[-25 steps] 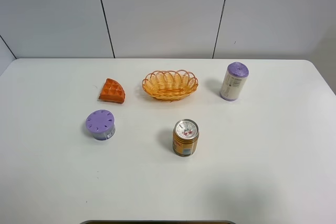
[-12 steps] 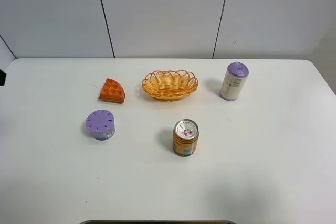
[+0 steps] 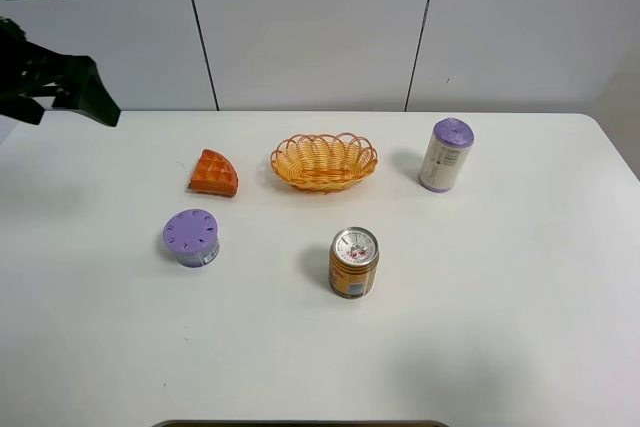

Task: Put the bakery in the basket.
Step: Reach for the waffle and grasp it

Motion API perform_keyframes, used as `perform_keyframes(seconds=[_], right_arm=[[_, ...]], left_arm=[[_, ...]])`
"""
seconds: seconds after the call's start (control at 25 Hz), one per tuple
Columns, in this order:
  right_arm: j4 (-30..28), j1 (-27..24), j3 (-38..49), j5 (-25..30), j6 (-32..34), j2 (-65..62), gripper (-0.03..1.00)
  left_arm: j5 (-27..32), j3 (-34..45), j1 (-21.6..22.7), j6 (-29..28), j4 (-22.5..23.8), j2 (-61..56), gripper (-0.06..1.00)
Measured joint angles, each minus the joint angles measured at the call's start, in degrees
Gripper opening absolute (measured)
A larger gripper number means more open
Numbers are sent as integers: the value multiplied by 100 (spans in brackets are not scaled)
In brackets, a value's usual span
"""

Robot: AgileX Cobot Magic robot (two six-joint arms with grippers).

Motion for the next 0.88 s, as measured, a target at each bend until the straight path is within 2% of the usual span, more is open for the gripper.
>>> perform_keyframes(seconds=[0.2, 0.36, 0.64, 0.88], right_arm=[[0, 0, 0, 0, 0, 0, 91], [0, 0, 0, 0, 0, 0, 91], [0, 0, 0, 0, 0, 0, 91], [0, 0, 0, 0, 0, 0, 91]], left_arm=[[-461, -292, -563, 0, 32, 681, 99], [-591, -625, -893, -97, 206, 1250, 99], [-574, -1466, -1322, -390, 699, 2100, 99], [-344, -2048, -1465, -622, 1035, 2753, 99]])
